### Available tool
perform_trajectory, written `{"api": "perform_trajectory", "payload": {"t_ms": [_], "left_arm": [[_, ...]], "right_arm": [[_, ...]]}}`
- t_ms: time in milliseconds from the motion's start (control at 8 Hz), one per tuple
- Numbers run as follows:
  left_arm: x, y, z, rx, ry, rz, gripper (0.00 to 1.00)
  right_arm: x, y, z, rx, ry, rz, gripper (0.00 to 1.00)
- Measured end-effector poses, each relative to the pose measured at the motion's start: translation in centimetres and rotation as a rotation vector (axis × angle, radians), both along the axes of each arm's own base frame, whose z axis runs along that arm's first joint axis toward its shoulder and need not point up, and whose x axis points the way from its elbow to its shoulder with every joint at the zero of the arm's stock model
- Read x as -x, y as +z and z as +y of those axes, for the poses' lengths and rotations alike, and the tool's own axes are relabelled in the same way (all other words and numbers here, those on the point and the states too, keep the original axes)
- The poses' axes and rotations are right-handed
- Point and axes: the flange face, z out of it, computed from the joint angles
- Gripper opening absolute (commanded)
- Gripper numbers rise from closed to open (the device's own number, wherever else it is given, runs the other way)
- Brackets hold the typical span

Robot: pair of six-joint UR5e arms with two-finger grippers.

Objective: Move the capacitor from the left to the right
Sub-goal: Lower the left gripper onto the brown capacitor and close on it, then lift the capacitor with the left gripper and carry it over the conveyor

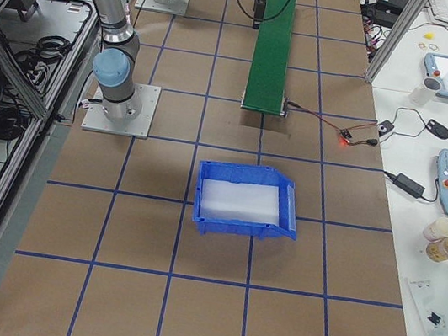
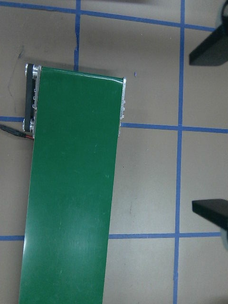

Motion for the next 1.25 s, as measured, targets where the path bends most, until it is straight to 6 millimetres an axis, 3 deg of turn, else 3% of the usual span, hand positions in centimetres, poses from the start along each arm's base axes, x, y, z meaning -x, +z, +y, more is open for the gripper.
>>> {"api": "perform_trajectory", "payload": {"t_ms": [250, 375, 750, 1250], "left_arm": [[-0.5, -2.3, -0.4, -0.012, -0.026, 0.025, 0.99], [-0.7, -2.9, -0.6, -0.011, -0.069, 0.035, 0.91], [-1.3, -4.4, -1.1, 0.001, -0.194, 0.046, 0.7], [-1.4, -5.1, -1.3, -0.001, -0.223, 0.057, 0.59]], "right_arm": [[0.0, 0.0, 0.0, 0.0, 0.0, 0.0, 1.0], [0.0, 0.0, 0.0, 0.0, 0.0, 0.0, 1.0], [0.1, 0.4, 0.4, -0.001, 0.003, 0.003, 1.0], [0.2, 1.1, 1.3, 0.009, 0.036, 0.002, 1.0]]}}
